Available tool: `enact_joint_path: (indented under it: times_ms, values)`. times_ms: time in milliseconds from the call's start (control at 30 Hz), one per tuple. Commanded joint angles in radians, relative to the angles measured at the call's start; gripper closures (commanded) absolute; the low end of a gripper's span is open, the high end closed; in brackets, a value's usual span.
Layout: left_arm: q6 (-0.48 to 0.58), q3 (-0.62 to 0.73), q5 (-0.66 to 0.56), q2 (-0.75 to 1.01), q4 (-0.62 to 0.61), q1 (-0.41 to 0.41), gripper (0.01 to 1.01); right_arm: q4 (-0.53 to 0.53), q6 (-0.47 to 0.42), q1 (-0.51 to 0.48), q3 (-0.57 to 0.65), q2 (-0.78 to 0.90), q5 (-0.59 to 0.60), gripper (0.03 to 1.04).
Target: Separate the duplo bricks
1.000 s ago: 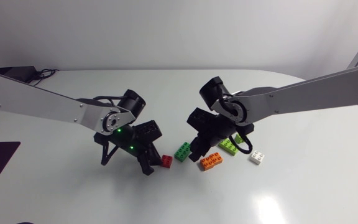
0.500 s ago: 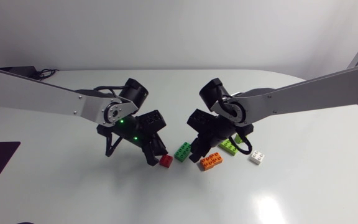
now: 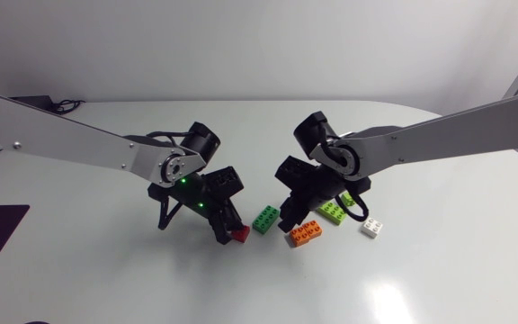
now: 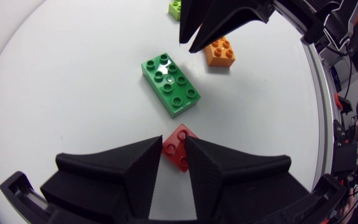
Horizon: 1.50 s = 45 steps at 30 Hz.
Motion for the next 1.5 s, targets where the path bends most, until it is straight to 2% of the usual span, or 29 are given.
enact_joint_path:
  times_ms: [0, 433, 800, 867, 933, 1000, 1200, 1333, 1467]
  values:
    - [0.005, 0.004, 0.005, 0.024, -0.003, 0.009, 0.743, -0.018, -0.017, -0.004, -0.002, 0.021, -0.003, 0.81]
    - [0.051, -0.019, 0.005, 0.020, -0.008, 0.092, 0.743, -0.022, -0.007, 0.020, 0.038, 0.039, -0.003, 0.81]
    - [0.072, -0.041, 0.007, -0.019, -0.009, 0.142, 0.736, -0.033, 0.014, 0.077, 0.133, 0.112, -0.003, 0.81]
    - [0.063, -0.047, 0.007, -0.050, -0.009, 0.138, 0.677, -0.033, 0.013, 0.078, 0.139, 0.125, -0.003, 0.81]
    - [0.051, -0.048, 0.007, -0.076, -0.009, 0.133, 0.508, -0.033, 0.011, 0.075, 0.144, 0.136, -0.001, 0.81]
    - [0.048, -0.050, 0.007, -0.091, -0.009, 0.130, 0.390, -0.038, 0.010, 0.074, 0.144, 0.145, -0.003, 0.81]
    - [0.037, -0.052, 0.013, -0.122, -0.016, 0.118, 0.330, -0.042, -0.001, 0.054, 0.148, 0.174, -0.001, 0.81]
    - [0.034, -0.055, 0.014, -0.138, -0.020, 0.118, 0.287, -0.044, -0.012, 0.029, 0.197, 0.223, -0.001, 0.81]
    - [0.032, -0.070, 0.014, -0.161, -0.022, 0.118, 0.285, -0.053, -0.024, -0.001, 0.266, 0.273, -0.001, 0.81]
